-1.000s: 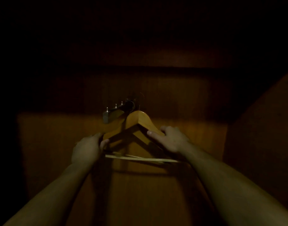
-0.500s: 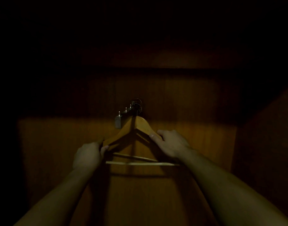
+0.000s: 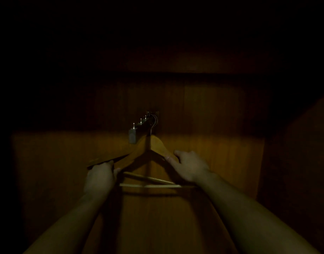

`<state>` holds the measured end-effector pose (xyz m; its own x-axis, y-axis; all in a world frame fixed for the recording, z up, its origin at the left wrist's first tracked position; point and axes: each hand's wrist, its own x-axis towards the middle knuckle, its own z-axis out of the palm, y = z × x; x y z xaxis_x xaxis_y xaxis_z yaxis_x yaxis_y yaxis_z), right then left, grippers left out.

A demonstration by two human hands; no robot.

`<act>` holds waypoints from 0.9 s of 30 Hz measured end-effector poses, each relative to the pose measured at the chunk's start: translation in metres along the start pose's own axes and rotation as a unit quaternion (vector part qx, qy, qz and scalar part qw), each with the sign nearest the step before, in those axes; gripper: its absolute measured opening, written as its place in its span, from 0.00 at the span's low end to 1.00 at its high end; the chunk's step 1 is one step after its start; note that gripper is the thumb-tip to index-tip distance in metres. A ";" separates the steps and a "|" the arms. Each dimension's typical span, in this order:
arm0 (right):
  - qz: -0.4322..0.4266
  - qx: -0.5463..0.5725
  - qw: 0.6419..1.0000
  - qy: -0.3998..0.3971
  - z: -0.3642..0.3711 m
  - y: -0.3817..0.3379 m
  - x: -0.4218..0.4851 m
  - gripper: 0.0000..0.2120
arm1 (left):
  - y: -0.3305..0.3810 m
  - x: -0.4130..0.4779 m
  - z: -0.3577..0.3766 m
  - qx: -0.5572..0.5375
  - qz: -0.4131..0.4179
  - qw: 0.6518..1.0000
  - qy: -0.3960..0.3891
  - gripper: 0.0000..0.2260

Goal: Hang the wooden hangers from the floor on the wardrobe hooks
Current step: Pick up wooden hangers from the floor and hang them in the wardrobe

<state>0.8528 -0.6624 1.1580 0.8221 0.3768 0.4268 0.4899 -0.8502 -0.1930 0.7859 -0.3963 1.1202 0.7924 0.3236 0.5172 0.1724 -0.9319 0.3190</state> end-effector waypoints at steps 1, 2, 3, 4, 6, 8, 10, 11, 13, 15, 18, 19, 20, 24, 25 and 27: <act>0.009 0.006 1.000 -0.009 0.001 0.000 0.002 0.29 | 0.000 0.002 0.000 0.001 -0.002 1.000 -0.007 0.10; 0.017 0.015 1.000 -0.018 0.001 0.000 0.004 0.29 | 0.000 0.005 0.001 0.001 -0.009 1.000 -0.017 0.10; 0.026 0.024 0.999 -0.027 0.002 0.000 0.005 0.28 | 0.001 0.008 0.000 -0.003 -0.017 0.999 -0.027 0.10; 0.035 0.034 0.998 -0.035 0.002 0.000 0.007 0.28 | 0.001 0.011 0.000 -0.006 -0.023 0.999 -0.032 0.11; 0.049 0.049 0.997 -0.043 0.002 0.000 0.011 0.28 | 0.002 0.015 0.001 -0.008 -0.026 0.999 -0.026 0.11; 0.058 0.051 0.996 -0.043 0.002 0.001 0.014 0.28 | 0.003 0.016 0.001 -0.014 -0.032 0.999 -0.024 0.11; 0.068 0.046 0.996 -0.042 0.002 0.001 0.015 0.30 | 0.003 0.018 0.002 -0.017 -0.036 0.999 -0.028 0.13; 0.076 0.043 0.995 -0.043 0.002 0.001 0.015 0.31 | 0.003 0.018 0.003 -0.018 -0.040 0.999 -0.028 0.13; 0.090 0.039 0.994 -0.045 0.002 0.001 0.016 0.31 | 0.003 0.018 0.003 -0.021 -0.050 0.998 -0.026 0.14; 0.096 0.029 0.994 -0.046 0.003 -0.001 0.016 0.31 | 0.003 0.017 0.001 -0.005 -0.054 0.998 -0.019 0.15; 0.107 0.014 0.993 -0.050 0.000 -0.005 0.013 0.30 | 0.002 0.015 -0.006 0.018 -0.065 0.997 -0.024 0.15; 0.109 0.011 0.993 -0.049 -0.002 -0.006 0.011 0.29 | 0.001 0.015 -0.009 0.022 -0.071 0.997 -0.030 0.16; 0.108 0.006 0.993 -0.047 -0.004 -0.008 0.010 0.28 | -0.001 0.014 -0.012 0.026 -0.077 0.996 -0.035 0.16; 0.098 0.007 0.995 -0.029 -0.013 -0.016 0.005 0.19 | 0.000 0.006 -0.026 0.042 -0.093 0.994 -0.028 0.15; 0.089 0.002 0.996 -0.017 -0.015 -0.019 0.002 0.20 | 0.001 0.003 -0.030 0.048 -0.094 0.994 -0.025 0.13; 0.059 -0.033 0.997 0.026 -0.019 -0.026 -0.005 0.21 | 0.005 -0.006 -0.037 0.053 -0.093 0.994 -0.022 0.11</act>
<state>0.8306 -0.6489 1.1773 0.8553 0.2549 0.4510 0.3697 -0.9102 -0.1865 0.7611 -0.3973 1.1481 0.7647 0.4876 0.4214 0.3777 -0.8689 0.3199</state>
